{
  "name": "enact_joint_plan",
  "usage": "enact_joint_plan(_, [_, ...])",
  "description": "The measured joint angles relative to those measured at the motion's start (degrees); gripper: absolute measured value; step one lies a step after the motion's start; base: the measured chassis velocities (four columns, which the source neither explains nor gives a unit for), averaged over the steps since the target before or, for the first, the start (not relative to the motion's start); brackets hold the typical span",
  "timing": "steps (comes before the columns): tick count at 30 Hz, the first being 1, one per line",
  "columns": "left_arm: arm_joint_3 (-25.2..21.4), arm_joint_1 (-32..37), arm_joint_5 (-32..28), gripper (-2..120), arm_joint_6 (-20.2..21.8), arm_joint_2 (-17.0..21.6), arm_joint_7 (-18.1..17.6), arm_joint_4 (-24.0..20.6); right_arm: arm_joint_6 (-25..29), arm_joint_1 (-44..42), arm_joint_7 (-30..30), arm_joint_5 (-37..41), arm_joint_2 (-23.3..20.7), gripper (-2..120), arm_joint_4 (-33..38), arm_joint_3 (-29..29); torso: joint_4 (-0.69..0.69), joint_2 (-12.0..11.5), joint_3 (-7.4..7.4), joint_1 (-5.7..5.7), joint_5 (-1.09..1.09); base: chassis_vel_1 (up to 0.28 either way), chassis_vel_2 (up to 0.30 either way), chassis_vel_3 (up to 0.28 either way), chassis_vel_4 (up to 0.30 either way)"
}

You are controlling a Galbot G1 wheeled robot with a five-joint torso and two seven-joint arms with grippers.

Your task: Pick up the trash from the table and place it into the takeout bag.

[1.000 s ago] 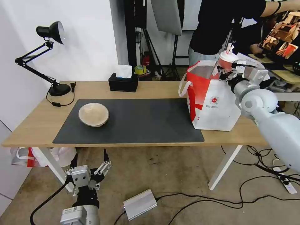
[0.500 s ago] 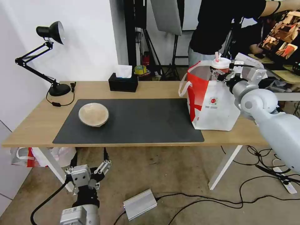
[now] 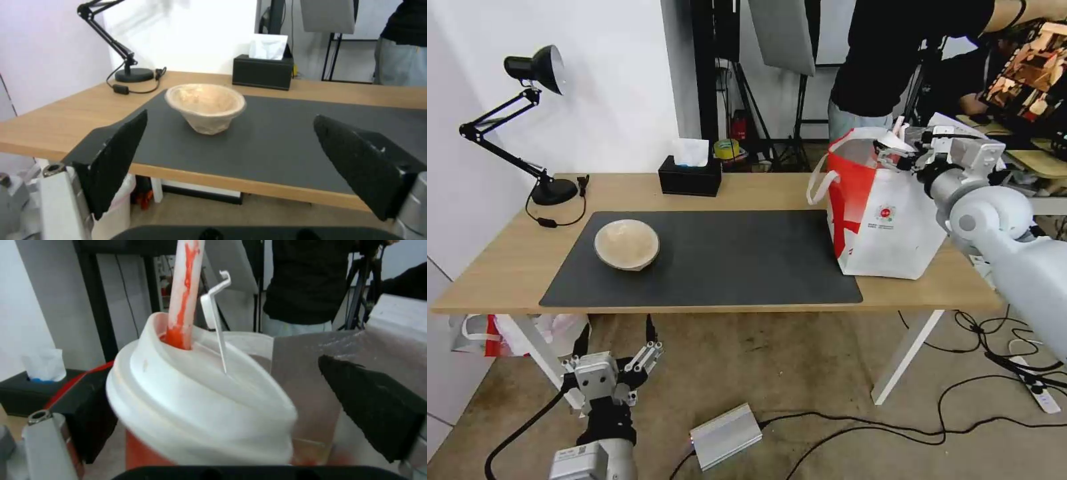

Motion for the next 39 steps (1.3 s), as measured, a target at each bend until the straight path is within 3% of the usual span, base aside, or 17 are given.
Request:
enact_joint_plan(20, [-0.1,1.2,0.5,100,-0.2,0.0,0.0,-1.2,-0.9,0.9,-0.5,-0.5,-3.4,100,2.4,-1.2,0.00,0.0,0.00,0.00,0.00,0.000,0.000,0.000,0.000])
enact_joint_plan(33, [0.1,1.1,0.5,100,-0.2,0.2,0.1,-1.2,-2.5,3.7,-8.5,-14.5,-5.2,100,-1.1,-5.7,-0.01,0.0,0.00,0.00,0.00,0.000,0.000,0.000,0.000])
enact_joint_plan(39, [0.3,0.8,0.4,100,-0.2,0.4,0.1,-1.2,-2.2,4.2,-10.2,-16.5,-5.5,100,-2.2,-6.1,0.00,0.0,0.00,0.00,0.00,0.000,0.000,0.000,0.000])
